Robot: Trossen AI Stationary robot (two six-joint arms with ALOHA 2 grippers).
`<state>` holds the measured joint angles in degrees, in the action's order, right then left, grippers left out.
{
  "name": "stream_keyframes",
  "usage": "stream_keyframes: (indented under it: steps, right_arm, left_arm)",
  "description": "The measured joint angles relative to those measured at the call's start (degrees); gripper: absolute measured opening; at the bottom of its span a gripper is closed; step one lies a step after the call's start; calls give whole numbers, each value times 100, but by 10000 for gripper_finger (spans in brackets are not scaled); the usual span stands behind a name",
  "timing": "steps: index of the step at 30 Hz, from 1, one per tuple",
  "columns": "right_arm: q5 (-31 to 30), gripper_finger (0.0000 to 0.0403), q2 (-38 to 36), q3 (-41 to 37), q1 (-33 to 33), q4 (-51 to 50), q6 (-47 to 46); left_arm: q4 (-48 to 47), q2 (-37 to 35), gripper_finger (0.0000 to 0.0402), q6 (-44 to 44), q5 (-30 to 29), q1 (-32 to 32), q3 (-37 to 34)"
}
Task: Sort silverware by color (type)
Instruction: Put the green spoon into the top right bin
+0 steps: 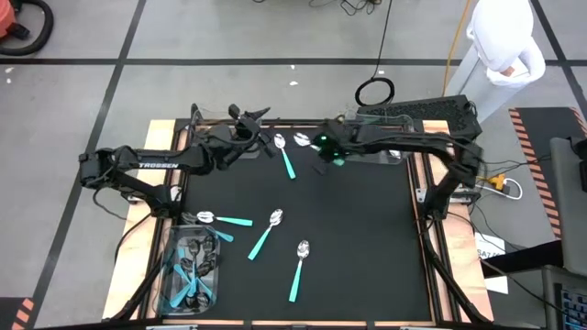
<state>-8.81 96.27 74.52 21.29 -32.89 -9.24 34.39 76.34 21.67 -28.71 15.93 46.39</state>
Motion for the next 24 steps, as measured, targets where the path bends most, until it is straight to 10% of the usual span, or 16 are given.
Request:
stream_keyframes:
  steps: [13, 24]
  right_arm:
    - [-2427, 56, -1620, -176, 497, -3104, 899]
    - [-2099, 104, -2458, -2019, 1630, -1205, 1932]
  left_arm:
    - [-152, -267, 187, 180, -299, 54, -7]
    - [-434, -336, 187, 168, 155, -12, -9]
